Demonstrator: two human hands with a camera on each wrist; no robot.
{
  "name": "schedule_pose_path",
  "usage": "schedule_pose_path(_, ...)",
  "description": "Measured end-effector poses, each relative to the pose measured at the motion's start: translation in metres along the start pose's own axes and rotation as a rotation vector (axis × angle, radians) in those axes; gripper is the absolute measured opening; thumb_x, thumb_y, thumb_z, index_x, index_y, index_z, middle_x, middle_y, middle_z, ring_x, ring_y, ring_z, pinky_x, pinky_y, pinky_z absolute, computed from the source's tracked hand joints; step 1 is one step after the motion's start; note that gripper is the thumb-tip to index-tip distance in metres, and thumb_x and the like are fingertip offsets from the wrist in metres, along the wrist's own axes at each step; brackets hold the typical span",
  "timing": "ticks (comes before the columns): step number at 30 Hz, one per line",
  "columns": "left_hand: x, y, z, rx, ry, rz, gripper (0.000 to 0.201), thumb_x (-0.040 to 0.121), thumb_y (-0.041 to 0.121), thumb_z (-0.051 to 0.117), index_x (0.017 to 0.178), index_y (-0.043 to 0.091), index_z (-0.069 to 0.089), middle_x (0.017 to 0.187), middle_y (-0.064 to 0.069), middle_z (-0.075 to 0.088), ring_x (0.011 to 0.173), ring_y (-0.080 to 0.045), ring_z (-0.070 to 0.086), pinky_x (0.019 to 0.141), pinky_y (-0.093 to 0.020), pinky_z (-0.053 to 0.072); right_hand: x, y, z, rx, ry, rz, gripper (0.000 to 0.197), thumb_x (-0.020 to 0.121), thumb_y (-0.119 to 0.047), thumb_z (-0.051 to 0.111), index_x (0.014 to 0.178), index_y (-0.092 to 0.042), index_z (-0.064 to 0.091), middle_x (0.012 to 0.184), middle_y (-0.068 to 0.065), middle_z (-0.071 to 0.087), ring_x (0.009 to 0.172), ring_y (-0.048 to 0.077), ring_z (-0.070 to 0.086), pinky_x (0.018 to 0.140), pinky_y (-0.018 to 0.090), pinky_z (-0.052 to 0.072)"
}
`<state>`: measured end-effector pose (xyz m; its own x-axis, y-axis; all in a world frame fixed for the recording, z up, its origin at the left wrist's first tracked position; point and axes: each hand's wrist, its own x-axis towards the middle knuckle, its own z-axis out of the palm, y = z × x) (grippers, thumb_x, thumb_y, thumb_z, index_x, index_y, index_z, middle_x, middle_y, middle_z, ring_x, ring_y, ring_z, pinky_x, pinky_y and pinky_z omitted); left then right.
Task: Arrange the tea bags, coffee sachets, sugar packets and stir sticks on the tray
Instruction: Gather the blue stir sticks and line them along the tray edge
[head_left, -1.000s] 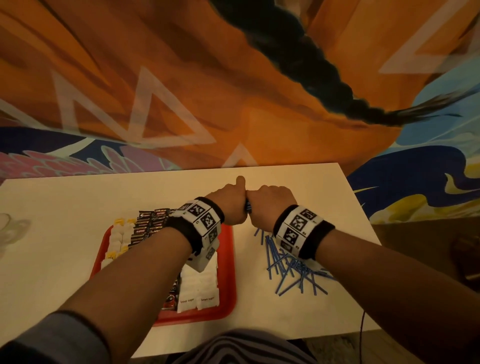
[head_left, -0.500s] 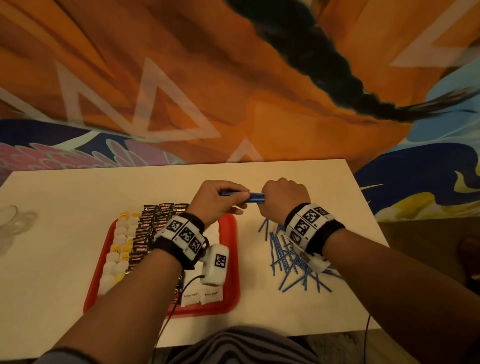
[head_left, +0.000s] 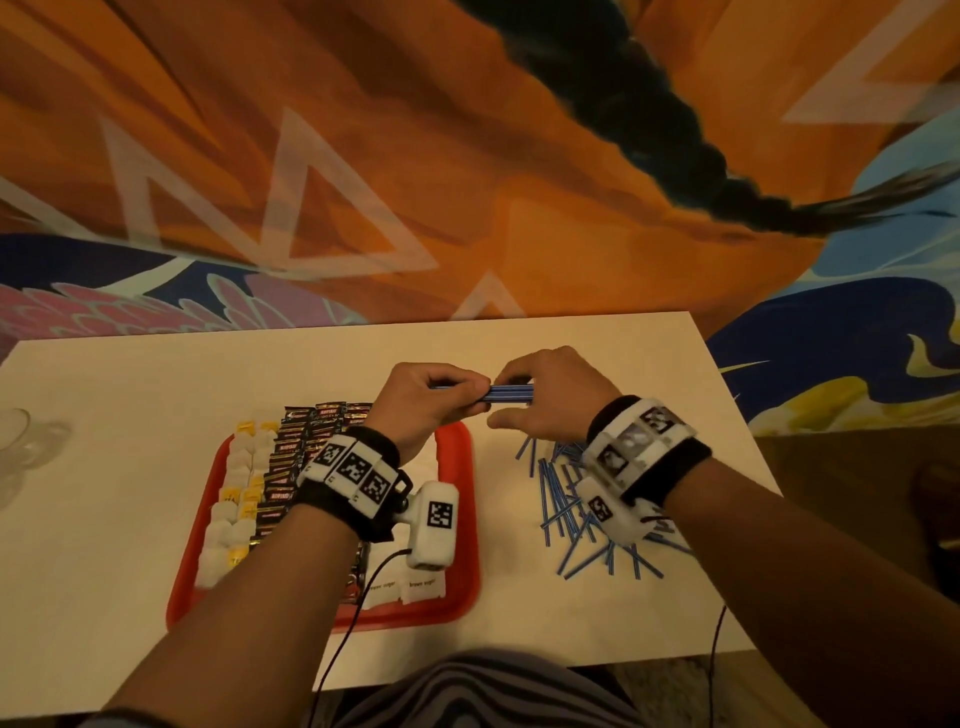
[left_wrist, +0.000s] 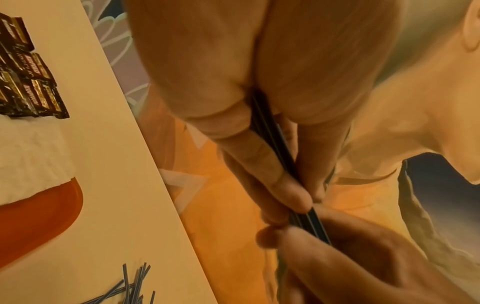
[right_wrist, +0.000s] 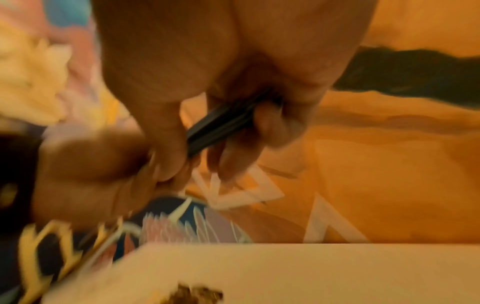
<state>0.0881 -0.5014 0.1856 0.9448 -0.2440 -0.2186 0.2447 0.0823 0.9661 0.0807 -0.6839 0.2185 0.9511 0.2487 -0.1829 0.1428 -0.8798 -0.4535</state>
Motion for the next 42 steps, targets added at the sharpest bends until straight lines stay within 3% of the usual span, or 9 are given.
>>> schedule_pose_path(2, 0.000, 0.001, -0.006, -0.023, 0.015, -0.008, 0.009, 0.086, -0.003, 0.068, 0.088, 0.002, 0.075, 0.084, -0.010, 0.074, 0.077, -0.020, 0.073, 0.072, -0.021, 0.058, -0.001, 0.010, -0.006, 0.405, 0.050, -0.001, 0.034, 0.076, -0.043, 0.079, 0.105, -0.028, 0.069, 0.107, -0.010, 0.069, 0.093, 0.008, 0.065, 0.081, 0.023, 0.051)
schedule_pose_path(5, 0.001, 0.003, -0.006, -0.053, 0.014, -0.010, 0.008, 0.086, -0.002, 0.068, 0.087, 0.002, 0.075, 0.083, -0.009, 0.074, 0.078, -0.022, 0.072, 0.074, -0.022, 0.059, 0.005, 0.013, -0.002, 0.939, 0.305, 0.141, 0.030, 0.086, -0.048, 0.066, 0.096, -0.021, 0.071, 0.103, -0.001, 0.072, 0.096, 0.014, 0.069, 0.086, 0.037, 0.053)
schedule_pose_path(8, 0.000, 0.004, 0.005, -0.047, -0.015, 0.009, 0.007, 0.087, -0.001, 0.067, 0.089, 0.002, 0.074, 0.081, -0.010, 0.074, 0.076, -0.020, 0.072, 0.073, -0.021, 0.059, 0.014, 0.002, 0.009, 1.106, 0.302, 0.201, 0.049, 0.091, -0.058, 0.051, 0.097, -0.013, 0.071, 0.103, 0.004, 0.073, 0.096, 0.018, 0.070, 0.095, 0.041, 0.049)
schedule_pose_path(12, 0.003, 0.004, 0.016, -0.048, -0.023, 0.024, 0.011, 0.090, 0.008, 0.067, 0.087, 0.002, 0.075, 0.085, -0.015, 0.071, 0.077, -0.022, 0.070, 0.070, -0.021, 0.057, 0.017, -0.012, 0.013, 1.142, 0.338, 0.186, 0.044, 0.097, -0.045, 0.051, 0.088, -0.007, 0.069, 0.096, 0.010, 0.074, 0.088, 0.022, 0.072, 0.094, 0.043, 0.053)
schedule_pose_path(18, 0.003, -0.002, 0.014, 0.165, 0.003, 0.058, 0.017, 0.094, 0.015, 0.067, 0.080, 0.008, 0.074, 0.058, -0.001, 0.062, 0.046, -0.016, 0.054, 0.043, -0.024, 0.044, 0.017, 0.001, 0.026, 0.970, 0.257, 0.143, 0.014, 0.086, -0.030, 0.071, 0.088, -0.016, 0.072, 0.094, 0.001, 0.075, 0.095, 0.019, 0.070, 0.098, 0.048, 0.050)
schedule_pose_path(25, 0.007, -0.013, 0.014, 0.283, 0.178, 0.113, 0.046, 0.096, 0.026, 0.065, 0.054, 0.009, 0.057, 0.041, -0.003, 0.046, 0.034, -0.018, 0.040, 0.037, -0.020, 0.030, 0.010, 0.009, 0.030, 0.736, -0.044, 0.013, 0.046, 0.068, -0.040, 0.084, 0.107, -0.024, 0.068, 0.107, -0.006, 0.072, 0.103, 0.007, 0.066, 0.094, 0.032, 0.051)
schedule_pose_path(30, 0.011, -0.015, 0.015, 0.487, 0.193, 0.175, 0.044, 0.094, 0.029, 0.067, 0.060, 0.002, 0.060, 0.057, -0.004, 0.065, 0.031, -0.008, 0.048, 0.037, -0.016, 0.035, 0.011, 0.009, 0.031, 0.269, -0.365, 0.189, 0.022, 0.091, -0.027, 0.065, 0.105, -0.011, 0.063, 0.080, 0.003, 0.074, 0.062, 0.013, 0.070, 0.061, 0.025, 0.056)
schedule_pose_path(35, 0.021, -0.024, 0.009, 0.316, 0.333, 0.046, 0.044, 0.099, 0.031, 0.060, 0.065, 0.003, 0.061, 0.050, 0.000, 0.057, 0.033, -0.012, 0.046, 0.036, -0.020, 0.033, 0.016, 0.003, 0.037, -0.112, -0.175, 0.181, 0.021, 0.094, -0.038, 0.056, 0.101, -0.021, 0.064, 0.095, 0.007, 0.064, 0.080, 0.025, 0.061, 0.068, 0.033, 0.049)
schedule_pose_path(42, 0.028, -0.034, 0.008, 0.246, 0.316, -0.017, 0.047, 0.101, 0.035, 0.056, 0.062, 0.009, 0.049, 0.048, -0.003, 0.046, 0.033, -0.014, 0.039, 0.039, -0.020, 0.029, 0.015, 0.000, 0.041, -0.018, -0.041, 0.145, 0.030, 0.082, -0.049, 0.067, 0.103, -0.028, 0.067, 0.091, -0.002, 0.059, 0.089, 0.022, 0.061, 0.074, 0.031, 0.050)
